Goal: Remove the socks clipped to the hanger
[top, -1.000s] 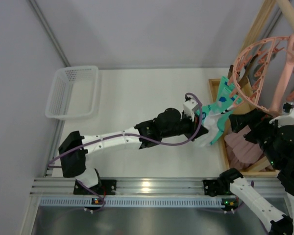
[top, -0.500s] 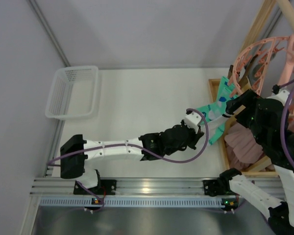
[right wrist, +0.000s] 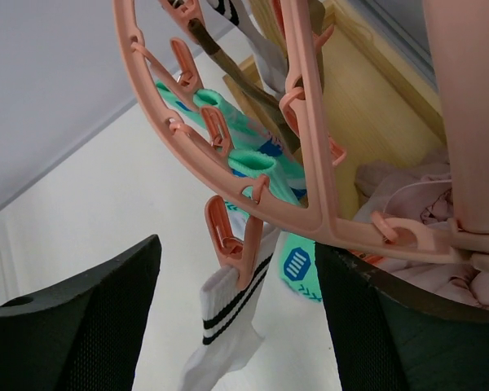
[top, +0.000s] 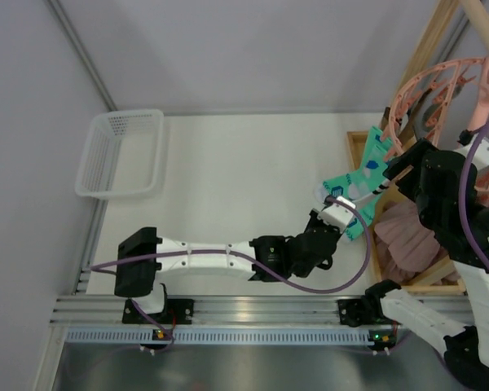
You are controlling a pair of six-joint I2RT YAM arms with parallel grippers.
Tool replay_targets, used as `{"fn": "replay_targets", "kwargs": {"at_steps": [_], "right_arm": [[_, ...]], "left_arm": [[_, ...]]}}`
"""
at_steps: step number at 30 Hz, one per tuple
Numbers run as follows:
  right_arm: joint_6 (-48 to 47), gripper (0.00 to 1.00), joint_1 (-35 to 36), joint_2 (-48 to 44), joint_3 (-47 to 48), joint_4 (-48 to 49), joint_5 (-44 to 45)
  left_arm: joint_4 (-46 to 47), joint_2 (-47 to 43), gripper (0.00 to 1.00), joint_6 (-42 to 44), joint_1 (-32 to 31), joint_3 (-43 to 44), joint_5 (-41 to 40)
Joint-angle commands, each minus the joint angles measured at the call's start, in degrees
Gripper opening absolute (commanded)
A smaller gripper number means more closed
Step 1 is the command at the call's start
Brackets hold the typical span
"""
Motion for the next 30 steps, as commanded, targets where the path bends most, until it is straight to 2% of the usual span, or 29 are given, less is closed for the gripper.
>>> {"fn": "replay_targets", "kwargs": {"at_steps": [1,10,16,17,18,25,30], "right_arm": [[-1.30,0.73,-0.37,1.39,0.89,-0.92,2.12],[-0.87,0.72,-0.46,2.45,-1.48,-0.66,4.22],[-0.08,0.66,-0.46,3.77,-1.66,-1.10,6.60],[-0.07,0.61,-0.46,4.03,-1.49,-0.84,6.86],[-0.07,0.61,-0.37,4.38,-1.22,-1.01,7.39],[0.36,0.61,-0.37,7.19,-0.61,-2.24,9.32],[0.89,0.66,-0.46,7.98,-0.61,-2.24,10.64]], "left_arm": [[0.15,1.46,0.00,4.23,-1.72,3.67,-7.79],[0.06,4.37,0.00,8.71,-4.62,6.40,-17.19],[0.06,5.86,0.00,9.85,-5.33,7.53,-20.80],[0.14,6.12,0.00,10.03,-5.50,7.80,-21.06],[0.15,6.65,0.00,10.55,-5.50,8.06,-21.24],[0.15,7.71,0.00,10.65,-5.77,9.12,-21.06],[0.23,8.15,0.00,10.65,-5.94,9.30,-21.50]]}}
